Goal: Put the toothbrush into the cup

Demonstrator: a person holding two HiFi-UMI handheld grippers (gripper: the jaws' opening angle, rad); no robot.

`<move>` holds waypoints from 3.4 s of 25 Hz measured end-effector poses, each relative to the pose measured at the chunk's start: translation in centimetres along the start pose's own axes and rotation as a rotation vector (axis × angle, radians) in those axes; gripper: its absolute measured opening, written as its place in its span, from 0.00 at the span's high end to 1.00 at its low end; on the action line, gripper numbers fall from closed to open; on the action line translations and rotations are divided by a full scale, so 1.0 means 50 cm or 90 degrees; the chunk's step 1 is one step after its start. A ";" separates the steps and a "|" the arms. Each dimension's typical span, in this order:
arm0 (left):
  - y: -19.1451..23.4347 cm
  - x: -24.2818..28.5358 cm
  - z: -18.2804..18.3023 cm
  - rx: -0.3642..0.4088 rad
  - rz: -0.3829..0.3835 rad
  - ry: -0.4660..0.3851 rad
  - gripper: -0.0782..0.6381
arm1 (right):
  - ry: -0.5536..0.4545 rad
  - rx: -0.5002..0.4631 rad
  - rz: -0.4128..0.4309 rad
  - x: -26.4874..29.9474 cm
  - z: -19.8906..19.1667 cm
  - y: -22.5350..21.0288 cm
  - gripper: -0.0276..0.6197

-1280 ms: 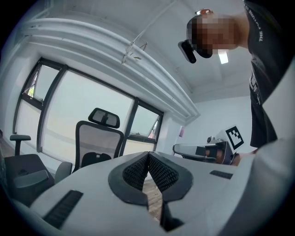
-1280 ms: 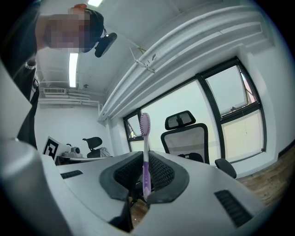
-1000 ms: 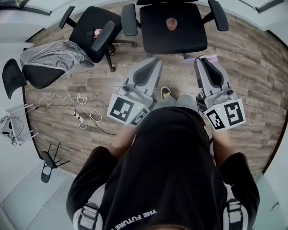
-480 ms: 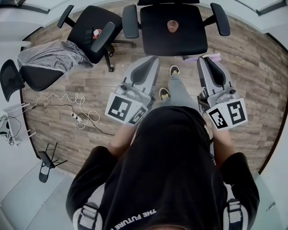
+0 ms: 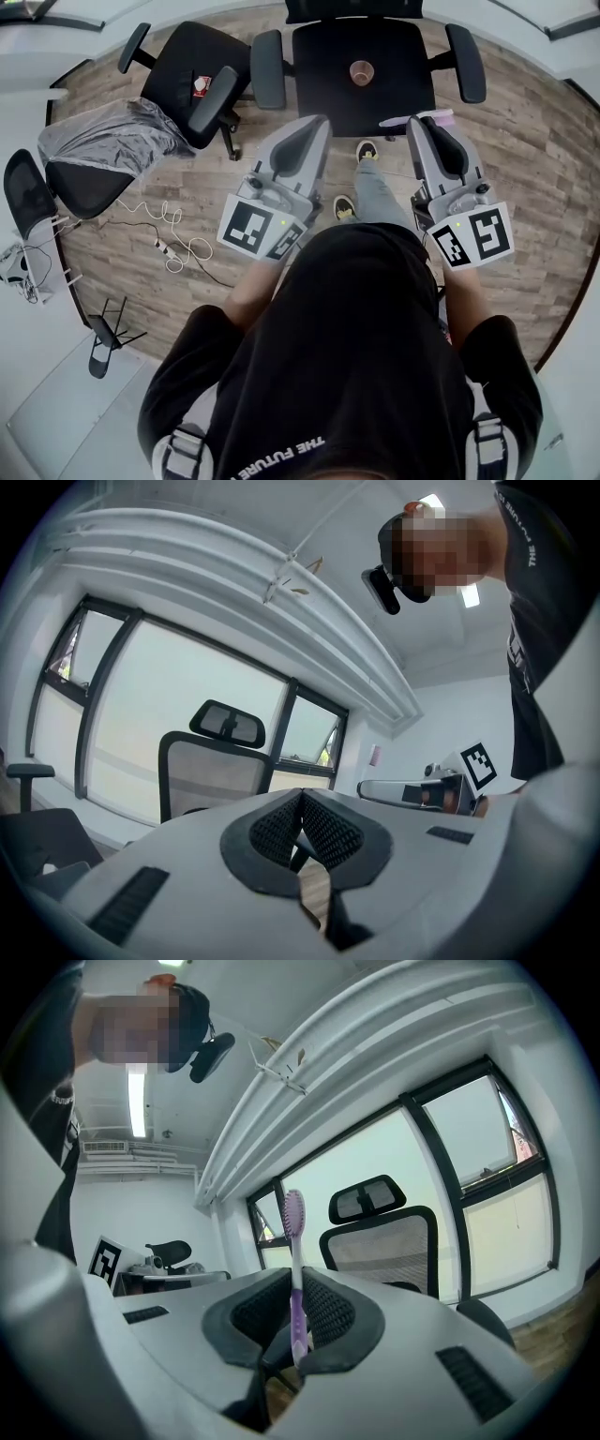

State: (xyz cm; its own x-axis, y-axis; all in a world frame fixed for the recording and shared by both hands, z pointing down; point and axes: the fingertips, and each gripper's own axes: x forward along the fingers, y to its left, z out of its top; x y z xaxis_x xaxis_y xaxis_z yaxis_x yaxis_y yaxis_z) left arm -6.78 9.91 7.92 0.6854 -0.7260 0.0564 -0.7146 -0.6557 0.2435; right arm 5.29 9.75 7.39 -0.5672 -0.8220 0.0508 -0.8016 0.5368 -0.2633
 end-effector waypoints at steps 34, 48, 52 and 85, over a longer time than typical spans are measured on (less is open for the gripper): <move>0.220 0.327 0.029 0.021 0.078 0.043 0.86 | 0.076 -0.013 0.099 0.340 0.016 -0.310 0.88; 0.287 0.314 -0.015 -0.014 0.116 0.060 0.86 | 0.129 -0.003 0.104 0.397 -0.069 -0.315 0.88; 0.309 0.317 -0.027 -0.020 0.120 0.063 0.86 | 0.142 0.002 0.097 0.414 -0.095 -0.324 0.88; 0.416 0.352 -0.238 -0.095 0.090 0.129 0.86 | 0.257 0.002 0.048 0.491 -0.388 -0.388 0.88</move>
State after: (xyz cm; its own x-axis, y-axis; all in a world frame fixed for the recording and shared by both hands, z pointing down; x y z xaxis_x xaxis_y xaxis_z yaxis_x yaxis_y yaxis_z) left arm -7.93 -14.05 25.52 0.6056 -0.7415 0.2889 -0.7867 -0.5030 0.3579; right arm 3.27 -17.16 32.45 -0.6531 -0.6399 0.4049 -0.7550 0.5915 -0.2829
